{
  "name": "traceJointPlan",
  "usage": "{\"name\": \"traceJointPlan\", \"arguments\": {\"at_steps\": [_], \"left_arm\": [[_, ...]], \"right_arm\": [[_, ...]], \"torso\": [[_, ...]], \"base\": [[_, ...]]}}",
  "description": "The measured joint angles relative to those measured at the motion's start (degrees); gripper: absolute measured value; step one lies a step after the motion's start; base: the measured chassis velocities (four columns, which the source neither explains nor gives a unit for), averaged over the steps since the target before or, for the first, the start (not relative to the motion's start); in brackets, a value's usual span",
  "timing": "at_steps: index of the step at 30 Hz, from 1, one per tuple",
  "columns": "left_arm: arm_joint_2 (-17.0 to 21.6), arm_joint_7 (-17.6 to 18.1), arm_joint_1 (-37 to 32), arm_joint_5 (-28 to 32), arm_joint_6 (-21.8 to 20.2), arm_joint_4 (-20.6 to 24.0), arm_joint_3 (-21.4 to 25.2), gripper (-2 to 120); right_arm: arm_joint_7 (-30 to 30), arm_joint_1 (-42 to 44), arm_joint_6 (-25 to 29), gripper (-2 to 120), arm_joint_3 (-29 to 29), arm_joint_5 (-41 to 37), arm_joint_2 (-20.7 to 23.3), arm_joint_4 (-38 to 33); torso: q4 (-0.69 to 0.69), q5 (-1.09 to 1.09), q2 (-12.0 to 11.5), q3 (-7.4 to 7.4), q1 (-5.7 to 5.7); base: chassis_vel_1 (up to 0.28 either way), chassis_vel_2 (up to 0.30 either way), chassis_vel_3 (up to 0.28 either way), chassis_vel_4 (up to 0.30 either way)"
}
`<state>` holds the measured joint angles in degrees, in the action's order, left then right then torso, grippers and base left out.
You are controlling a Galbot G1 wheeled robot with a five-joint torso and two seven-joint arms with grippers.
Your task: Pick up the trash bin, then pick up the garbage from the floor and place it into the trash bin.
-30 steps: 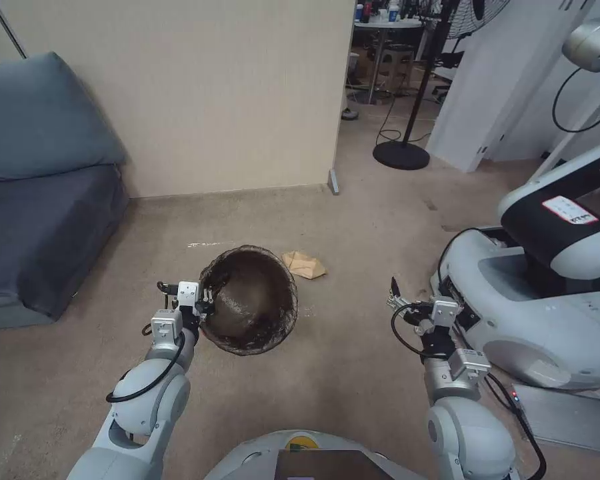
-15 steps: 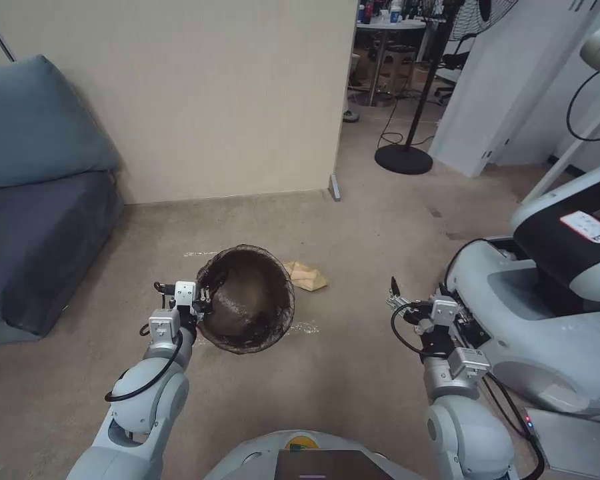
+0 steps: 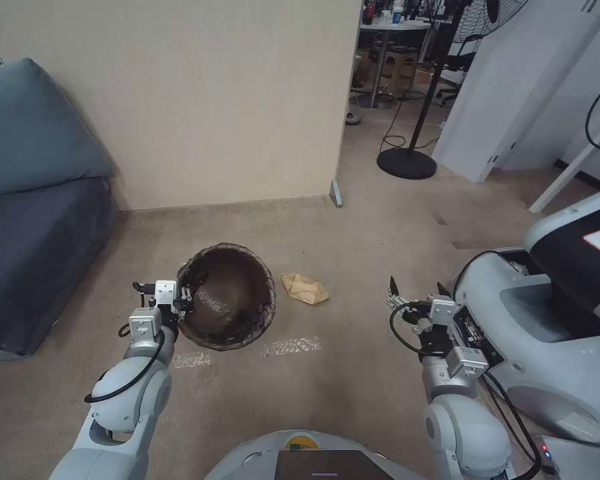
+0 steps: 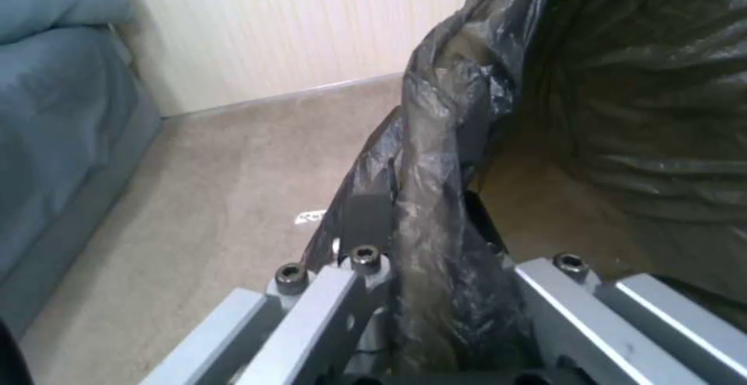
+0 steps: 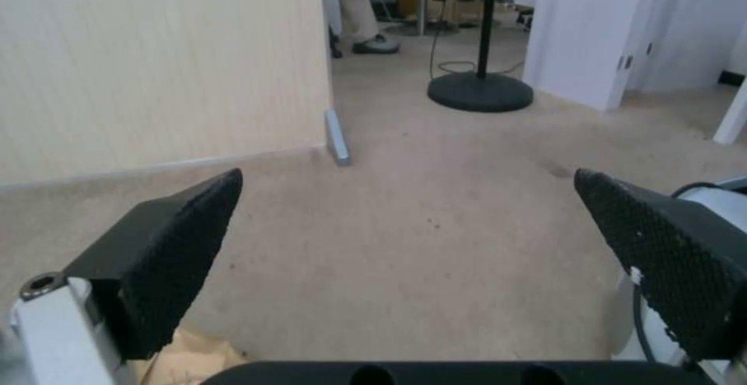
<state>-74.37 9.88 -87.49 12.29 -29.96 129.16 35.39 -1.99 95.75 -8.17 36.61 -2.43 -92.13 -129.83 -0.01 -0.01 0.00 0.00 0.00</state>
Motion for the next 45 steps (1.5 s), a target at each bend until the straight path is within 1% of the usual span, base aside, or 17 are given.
{"name": "traceJointPlan", "arguments": {"at_steps": [25,45], "left_arm": [[0.0,-0.6,-0.6,0.2,-0.4,1.1,0.4,4],[-0.1,-0.6,-0.9,-0.2,-0.4,1.4,-0.2,3]], "right_arm": [[0.1,-0.2,0.0,100,0.0,0.0,0.0,0.3],[0.4,-0.2,0.1,100,-0.3,0.1,0.0,0.7]], "torso": [[0.0,0.0,0.0,0.0,0.0],[0.01,0.01,0.0,0.0,0.0]], "base": [[-0.083,0.078,0.081,-0.088],[-0.085,0.085,0.094,-0.089]]}}
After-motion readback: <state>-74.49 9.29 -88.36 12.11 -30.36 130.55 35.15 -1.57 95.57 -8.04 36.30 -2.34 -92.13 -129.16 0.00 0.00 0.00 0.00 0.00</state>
